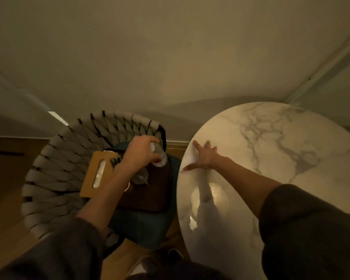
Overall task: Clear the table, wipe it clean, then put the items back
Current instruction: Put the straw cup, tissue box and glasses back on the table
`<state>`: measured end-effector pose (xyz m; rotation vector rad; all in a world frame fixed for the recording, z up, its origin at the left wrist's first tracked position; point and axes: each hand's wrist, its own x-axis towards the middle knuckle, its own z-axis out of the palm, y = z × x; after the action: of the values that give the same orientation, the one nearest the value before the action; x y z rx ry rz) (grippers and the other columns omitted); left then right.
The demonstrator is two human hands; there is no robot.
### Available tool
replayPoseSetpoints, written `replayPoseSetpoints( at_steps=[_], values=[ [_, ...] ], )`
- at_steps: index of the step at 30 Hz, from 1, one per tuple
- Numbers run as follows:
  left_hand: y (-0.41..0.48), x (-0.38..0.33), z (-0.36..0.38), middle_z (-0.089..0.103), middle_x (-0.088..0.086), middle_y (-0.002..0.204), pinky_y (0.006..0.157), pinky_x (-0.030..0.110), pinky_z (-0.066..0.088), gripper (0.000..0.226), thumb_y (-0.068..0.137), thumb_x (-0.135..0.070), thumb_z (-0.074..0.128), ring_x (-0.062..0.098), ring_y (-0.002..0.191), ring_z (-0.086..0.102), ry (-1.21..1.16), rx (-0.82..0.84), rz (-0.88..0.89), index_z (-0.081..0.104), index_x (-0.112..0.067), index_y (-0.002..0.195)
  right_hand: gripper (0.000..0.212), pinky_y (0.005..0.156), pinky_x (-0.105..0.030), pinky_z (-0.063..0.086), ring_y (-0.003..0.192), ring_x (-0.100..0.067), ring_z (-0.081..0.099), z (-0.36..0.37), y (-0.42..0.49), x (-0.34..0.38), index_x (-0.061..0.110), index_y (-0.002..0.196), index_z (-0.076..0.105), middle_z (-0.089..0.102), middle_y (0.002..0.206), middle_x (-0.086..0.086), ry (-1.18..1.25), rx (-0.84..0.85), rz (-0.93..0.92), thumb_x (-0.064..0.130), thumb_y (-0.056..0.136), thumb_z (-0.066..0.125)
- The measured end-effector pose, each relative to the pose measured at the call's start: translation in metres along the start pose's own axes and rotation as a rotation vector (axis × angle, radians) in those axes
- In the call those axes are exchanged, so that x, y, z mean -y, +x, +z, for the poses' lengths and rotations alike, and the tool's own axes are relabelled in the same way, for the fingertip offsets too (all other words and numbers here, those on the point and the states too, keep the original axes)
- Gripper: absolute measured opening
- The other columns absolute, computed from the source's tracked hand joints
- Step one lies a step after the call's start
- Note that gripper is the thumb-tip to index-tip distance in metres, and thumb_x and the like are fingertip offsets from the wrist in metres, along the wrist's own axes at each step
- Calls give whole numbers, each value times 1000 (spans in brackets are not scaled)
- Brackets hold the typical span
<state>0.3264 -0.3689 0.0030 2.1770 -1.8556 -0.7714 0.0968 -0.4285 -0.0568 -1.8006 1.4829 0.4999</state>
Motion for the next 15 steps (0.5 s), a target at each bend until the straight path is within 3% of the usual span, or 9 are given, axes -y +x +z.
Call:
replayPoseSetpoints(
  at_steps=[2, 6, 10, 12, 15],
  values=[
    [-11, -29, -18, 63, -2, 109, 76, 24, 45, 57, 62, -35, 86, 11, 93, 53, -17, -12, 28, 68, -23, 115, 125, 116, -48, 27, 144, -38, 20, -3, -29, -4, 31, 155, 3, 14, 160, -14, 114, -83, -232, 65, 62, 79],
    [-18, -95, -13, 65, -5, 109, 78, 25, 49, 56, 60, -45, 85, 11, 96, 60, -63, 33, 147, 69, -26, 110, 98, 106, -36, 41, 129, -19, 44, 18, -82, -13, 31, 148, 32, 45, 145, -1, 441, -337, -478, 54, 66, 82],
    [-22, -168, 19, 66, -2, 112, 84, 33, 53, 55, 64, -43, 83, 17, 99, 61, -91, 92, 238, 69, -23, 113, 55, 83, -27, 50, 96, -14, 64, 12, -103, -60, 19, 119, 57, 68, 111, 0, 652, -526, -369, 33, 74, 83],
    [-23, -194, 37, 67, -1, 116, 88, 33, 53, 52, 68, -36, 83, 17, 101, 63, -158, 98, 276, 67, -21, 116, 57, 84, -32, 54, 93, -12, 66, 10, -103, -91, 18, 120, 58, 70, 108, 2, 690, -564, -282, 33, 71, 84],
    [-23, -210, 59, 67, -5, 119, 84, 23, 51, 54, 71, -27, 83, 9, 91, 68, -315, 121, 261, 66, -18, 121, 65, 89, -35, 54, 98, -18, 67, 8, -94, -128, 13, 125, 57, 70, 112, -3, 735, -638, -170, 26, 69, 87]
  ],
)
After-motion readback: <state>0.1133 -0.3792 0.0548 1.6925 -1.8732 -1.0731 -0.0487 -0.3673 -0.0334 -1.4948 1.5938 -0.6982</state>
